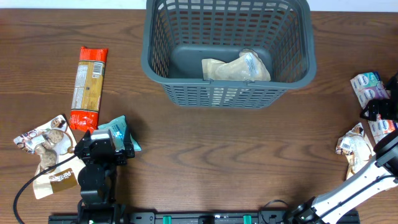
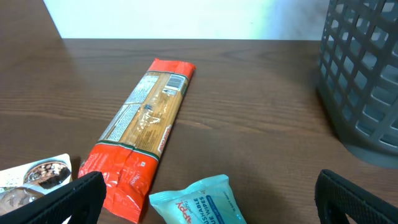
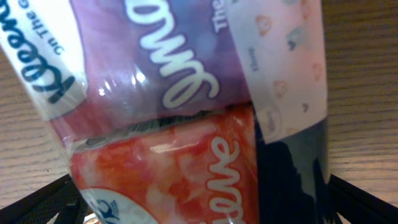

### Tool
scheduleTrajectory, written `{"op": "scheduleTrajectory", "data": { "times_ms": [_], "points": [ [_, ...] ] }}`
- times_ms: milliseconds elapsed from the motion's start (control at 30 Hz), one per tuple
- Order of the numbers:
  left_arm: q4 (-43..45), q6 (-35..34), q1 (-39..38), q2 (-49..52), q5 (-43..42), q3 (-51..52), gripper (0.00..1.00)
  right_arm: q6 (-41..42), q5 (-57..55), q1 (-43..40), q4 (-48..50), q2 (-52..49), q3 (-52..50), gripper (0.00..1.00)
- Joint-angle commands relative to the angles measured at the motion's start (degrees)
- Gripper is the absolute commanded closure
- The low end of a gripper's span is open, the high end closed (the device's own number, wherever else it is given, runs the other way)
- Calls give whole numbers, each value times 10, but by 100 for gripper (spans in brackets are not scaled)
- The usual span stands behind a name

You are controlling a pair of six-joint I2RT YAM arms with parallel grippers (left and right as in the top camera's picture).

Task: Pack container
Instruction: 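Grasp the Kleenex tissue-pack strip with the right gripper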

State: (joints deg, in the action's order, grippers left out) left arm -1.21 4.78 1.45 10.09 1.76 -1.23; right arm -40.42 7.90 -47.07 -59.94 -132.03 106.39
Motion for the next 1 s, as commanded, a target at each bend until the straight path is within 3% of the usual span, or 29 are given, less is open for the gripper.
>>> {"op": "scheduleTrajectory", "data": {
  "times_ms": [0,67,267,300,333,367,700,967],
  "points": [
    [-13,7,1,3,15,10,1,23,28,1,-1,-19,0,16],
    [-13,7,1,3,15,10,1,32,49,3,0,-19,0,32],
    [-13,7,1,3,15,10,1,68,76,12,1,-19,0,54],
    [-13,7,1,3,15,10,1,71,79,15,-2,-19,0,64],
    [-13,7,1,3,15,10,1,72,83,17,-6,-18,0,85],
    [-13,7,1,3,15,10,1,74,89,20,-9,-18,0,98],
    [-13,7,1,3,15,10,1,111,122,85,-11,56,26,99],
    [-14,7,1,3,15,10,1,183,118,162,-9,178,163,99]
  ]
}}
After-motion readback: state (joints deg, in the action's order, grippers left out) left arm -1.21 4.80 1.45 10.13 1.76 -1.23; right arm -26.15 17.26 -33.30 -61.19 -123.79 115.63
